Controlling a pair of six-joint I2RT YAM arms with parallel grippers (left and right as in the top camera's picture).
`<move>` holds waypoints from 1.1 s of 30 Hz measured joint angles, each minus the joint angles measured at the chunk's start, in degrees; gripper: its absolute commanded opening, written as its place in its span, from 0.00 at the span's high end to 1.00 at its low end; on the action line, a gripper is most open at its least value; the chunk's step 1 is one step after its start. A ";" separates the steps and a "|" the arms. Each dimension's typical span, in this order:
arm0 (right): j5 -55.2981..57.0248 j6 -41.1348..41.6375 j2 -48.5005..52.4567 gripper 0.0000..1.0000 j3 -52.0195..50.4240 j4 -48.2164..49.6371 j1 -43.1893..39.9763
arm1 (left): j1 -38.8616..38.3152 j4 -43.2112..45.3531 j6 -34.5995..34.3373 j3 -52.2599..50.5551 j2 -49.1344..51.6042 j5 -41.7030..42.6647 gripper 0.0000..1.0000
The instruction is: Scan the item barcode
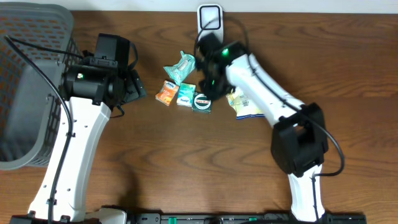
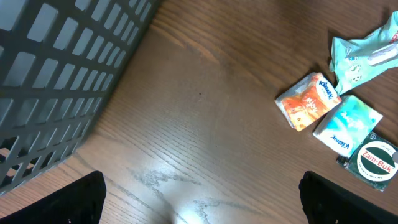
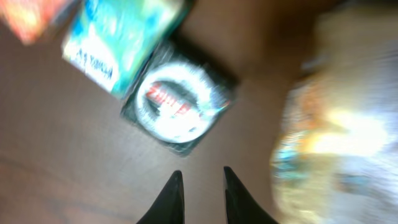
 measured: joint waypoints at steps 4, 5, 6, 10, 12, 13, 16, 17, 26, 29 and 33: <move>2.32 0.02 -0.09 0.98 6.36 -3.13 -4.22 | 0.00 0.00 0.00 0.00 -0.02 0.00 0.02; 2.51 0.02 -0.09 0.99 6.84 -3.65 -4.85 | 0.00 0.00 0.00 0.00 0.00 0.02 0.02; 2.80 0.02 -0.09 0.99 7.32 -4.63 -5.97 | 0.00 0.00 0.00 0.00 -0.02 0.00 0.02; 4.98 0.70 -0.07 0.98 7.39 -5.86 -8.46 | 0.00 0.02 0.00 0.00 0.00 0.02 0.02; 5.64 2.25 -0.07 0.97 7.41 -5.49 -9.20 | 0.00 0.00 0.00 0.00 0.00 0.02 0.02; 5.90 3.56 -0.07 0.96 7.41 -5.38 -9.97 | 0.00 0.00 0.02 0.00 -0.02 0.00 0.02; 6.43 6.05 -0.07 0.98 7.52 -5.22 -12.92 | 0.00 0.00 0.00 0.00 0.00 0.02 0.02; 6.56 6.51 -0.07 0.99 7.52 -5.42 -13.99 | 0.00 0.00 0.02 0.00 0.00 0.02 0.02; 7.61 7.74 -0.07 0.99 7.52 -5.57 -21.35 | 0.00 0.00 0.00 0.00 0.00 0.02 0.02; 6.36 7.74 -0.09 0.99 7.23 -4.92 -21.94 | 0.00 0.00 0.00 0.00 0.00 0.02 0.03; 3.74 7.76 -0.09 0.99 3.82 -1.95 -21.79 | 0.00 -0.02 0.00 0.00 -0.02 0.02 0.02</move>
